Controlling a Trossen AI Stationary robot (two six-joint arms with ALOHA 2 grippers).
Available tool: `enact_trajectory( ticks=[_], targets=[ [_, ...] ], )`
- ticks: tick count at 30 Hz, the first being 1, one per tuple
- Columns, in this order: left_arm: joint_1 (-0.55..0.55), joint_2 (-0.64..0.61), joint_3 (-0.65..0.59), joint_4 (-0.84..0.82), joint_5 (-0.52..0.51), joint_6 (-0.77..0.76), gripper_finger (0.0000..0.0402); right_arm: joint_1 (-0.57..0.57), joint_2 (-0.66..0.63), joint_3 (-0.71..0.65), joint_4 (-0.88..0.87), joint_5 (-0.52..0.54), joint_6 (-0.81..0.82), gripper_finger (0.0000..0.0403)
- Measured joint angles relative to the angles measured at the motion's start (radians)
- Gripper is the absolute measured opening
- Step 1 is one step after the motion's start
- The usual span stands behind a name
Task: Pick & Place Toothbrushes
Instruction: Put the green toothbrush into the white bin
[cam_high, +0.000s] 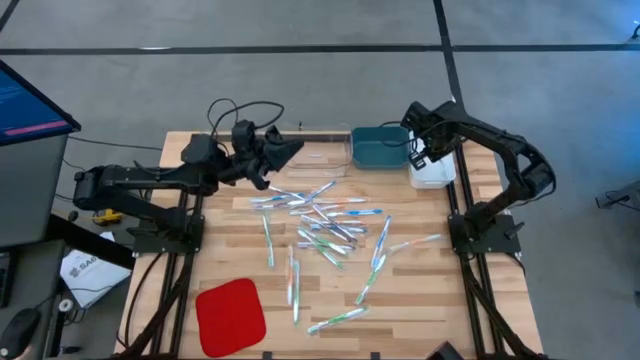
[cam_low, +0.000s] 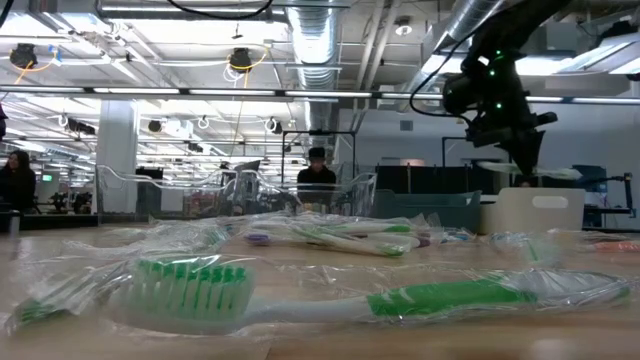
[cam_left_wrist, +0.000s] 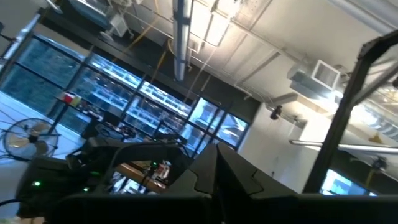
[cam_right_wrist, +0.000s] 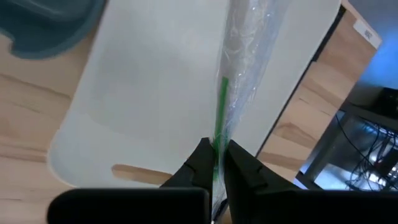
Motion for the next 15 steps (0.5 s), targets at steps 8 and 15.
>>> enact_trajectory(
  ticks=[8,15],
  targets=[
    [0.017,0.000,0.000,0.000,0.068,-0.002,0.0002,-0.012,0.000,0.000,0.014,0.020,-0.005,0.0010],
    [0.028,0.000,0.000,0.000,0.085,-0.005,0.0002,-0.006,0.021,-0.006,0.016,0.060,-0.007,0.0010]
  ],
)
